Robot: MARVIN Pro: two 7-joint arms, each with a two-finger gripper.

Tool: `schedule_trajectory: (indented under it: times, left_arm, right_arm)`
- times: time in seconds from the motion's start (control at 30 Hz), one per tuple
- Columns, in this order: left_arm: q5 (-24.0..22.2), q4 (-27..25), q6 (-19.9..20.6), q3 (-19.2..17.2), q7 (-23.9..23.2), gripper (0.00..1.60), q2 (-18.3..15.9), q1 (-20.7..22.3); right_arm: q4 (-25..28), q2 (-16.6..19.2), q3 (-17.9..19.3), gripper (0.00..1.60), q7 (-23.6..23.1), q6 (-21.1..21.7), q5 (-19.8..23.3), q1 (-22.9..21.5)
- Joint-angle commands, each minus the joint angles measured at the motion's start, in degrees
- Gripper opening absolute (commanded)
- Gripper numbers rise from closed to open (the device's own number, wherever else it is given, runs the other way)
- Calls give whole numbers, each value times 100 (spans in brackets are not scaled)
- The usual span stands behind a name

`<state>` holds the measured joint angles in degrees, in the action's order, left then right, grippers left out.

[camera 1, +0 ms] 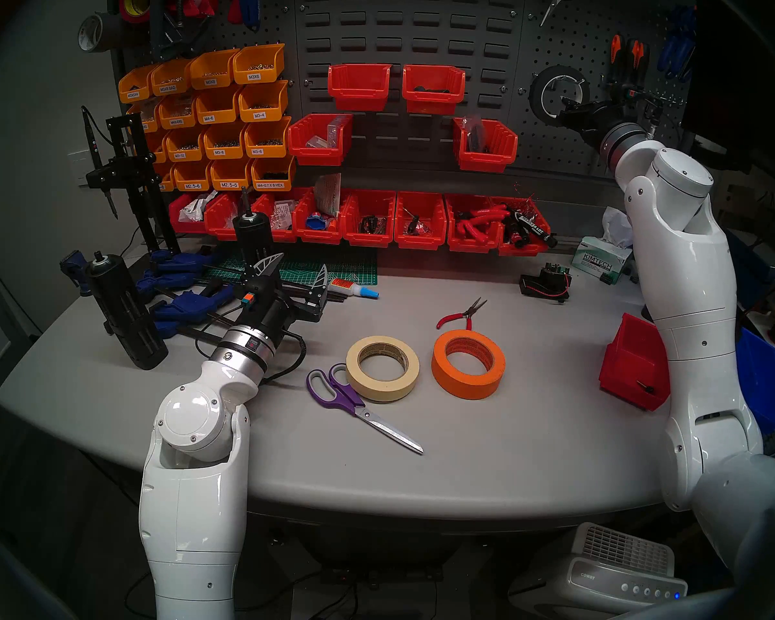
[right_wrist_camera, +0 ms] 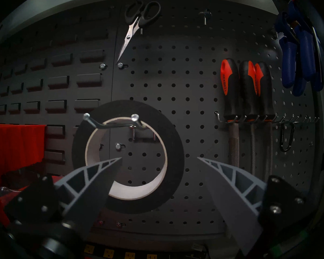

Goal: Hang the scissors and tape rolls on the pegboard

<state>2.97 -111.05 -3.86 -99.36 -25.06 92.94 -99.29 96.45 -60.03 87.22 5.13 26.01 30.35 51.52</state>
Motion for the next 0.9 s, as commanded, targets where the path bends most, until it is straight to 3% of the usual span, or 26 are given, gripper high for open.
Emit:
schedule_trajectory:
  times: [0.0,0.43,0.87]
  left_arm:
    - [0,-1,-30,2,1,160,0,1]
    - [0,-3,-23,1,0,160,0,1]
    - [0,-4,-19,1,0,160,0,2]
  right_arm:
    - [694,222,350,143,-163,-26,167,312]
    - [1657,520,1234,142,-612,30,577,1454]
    - [2477,683,2056,144,-1579,212,1149,2497]
